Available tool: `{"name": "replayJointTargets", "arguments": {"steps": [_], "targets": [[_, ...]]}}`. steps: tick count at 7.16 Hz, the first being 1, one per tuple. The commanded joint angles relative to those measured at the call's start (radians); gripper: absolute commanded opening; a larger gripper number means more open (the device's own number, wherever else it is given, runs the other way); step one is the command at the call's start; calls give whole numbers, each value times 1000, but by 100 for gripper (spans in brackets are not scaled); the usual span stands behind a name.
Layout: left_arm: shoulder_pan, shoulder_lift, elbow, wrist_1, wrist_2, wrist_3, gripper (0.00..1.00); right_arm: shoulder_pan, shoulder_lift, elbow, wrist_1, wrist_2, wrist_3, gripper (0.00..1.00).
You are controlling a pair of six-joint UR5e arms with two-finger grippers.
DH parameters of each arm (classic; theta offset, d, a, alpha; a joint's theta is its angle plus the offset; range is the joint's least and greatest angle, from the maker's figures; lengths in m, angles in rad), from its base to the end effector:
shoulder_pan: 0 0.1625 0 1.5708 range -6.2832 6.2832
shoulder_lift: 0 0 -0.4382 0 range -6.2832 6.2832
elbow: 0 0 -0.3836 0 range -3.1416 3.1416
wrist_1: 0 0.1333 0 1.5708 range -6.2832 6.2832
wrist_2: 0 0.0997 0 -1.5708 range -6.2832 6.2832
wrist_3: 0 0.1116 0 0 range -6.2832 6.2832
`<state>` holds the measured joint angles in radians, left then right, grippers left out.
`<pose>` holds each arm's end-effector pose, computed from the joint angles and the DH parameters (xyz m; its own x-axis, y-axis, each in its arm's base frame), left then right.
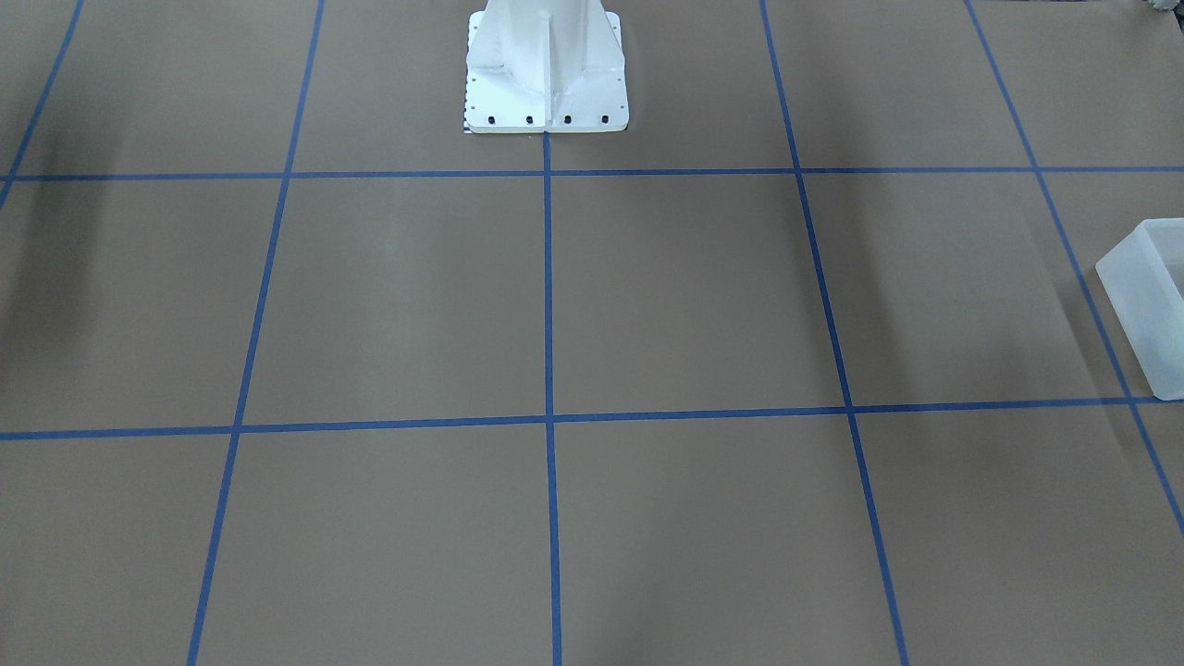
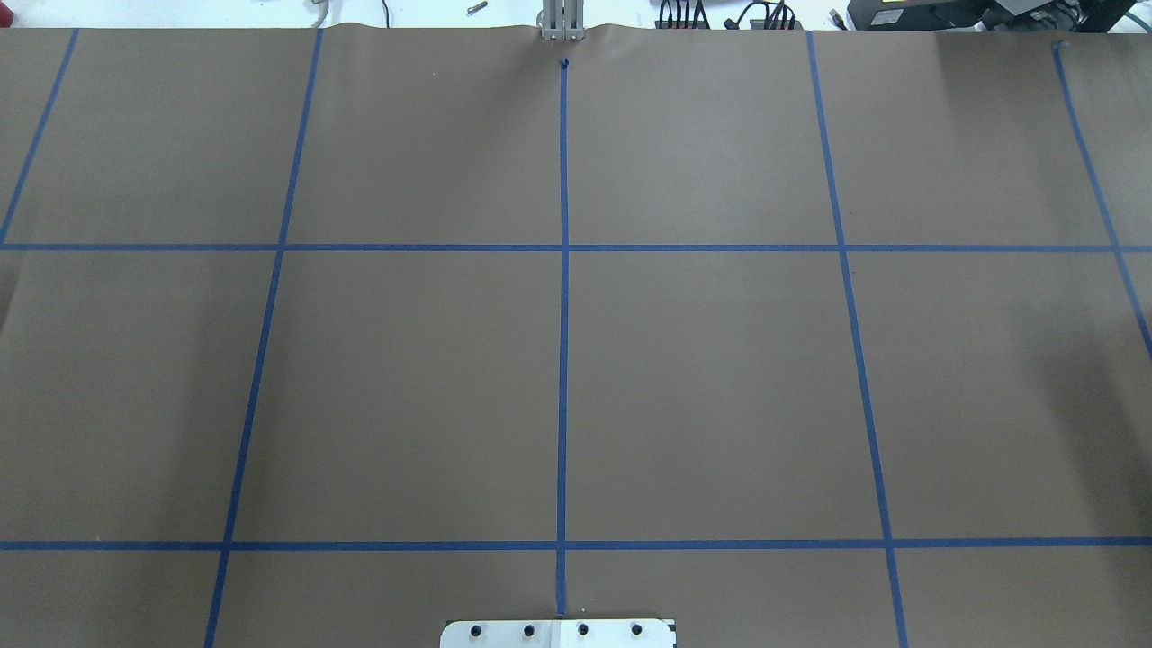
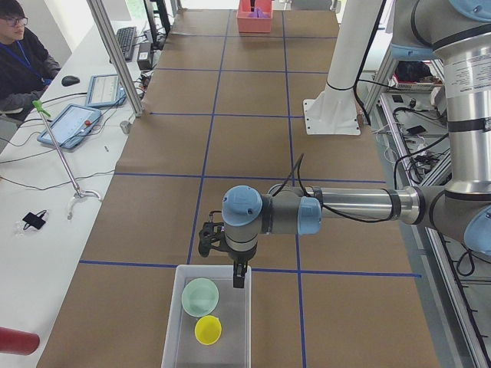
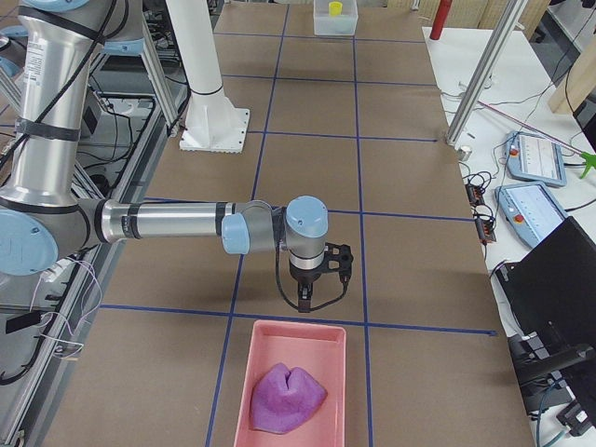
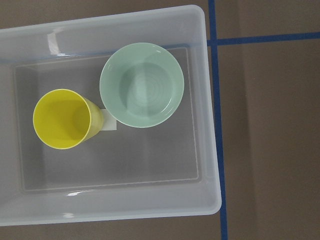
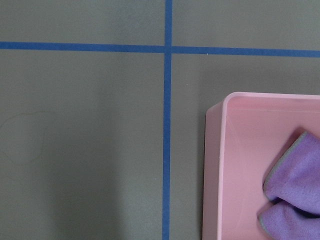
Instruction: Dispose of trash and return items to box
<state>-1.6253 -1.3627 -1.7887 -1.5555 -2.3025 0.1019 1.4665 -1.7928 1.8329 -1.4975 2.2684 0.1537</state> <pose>-0.0800 -0.3885 0.6711 0.7444 0.0576 -0.6652 -0.0214 0.9978 0.0625 0.0201 -0.3998 0.6483 0.7616 0.0010 0.6481 -0.0133 0.9998 0.0141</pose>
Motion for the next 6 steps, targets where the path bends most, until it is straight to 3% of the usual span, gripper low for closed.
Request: {"name": "replayJointTargets", "arguments": {"steps": [1,6], "targets": [[1,1,0,0,0,1,98,0,-2,-6,-1,11,3,100],[-1,2,-1,-2,0,2,98,0,-10,-11,-1,11,3,100]]}}
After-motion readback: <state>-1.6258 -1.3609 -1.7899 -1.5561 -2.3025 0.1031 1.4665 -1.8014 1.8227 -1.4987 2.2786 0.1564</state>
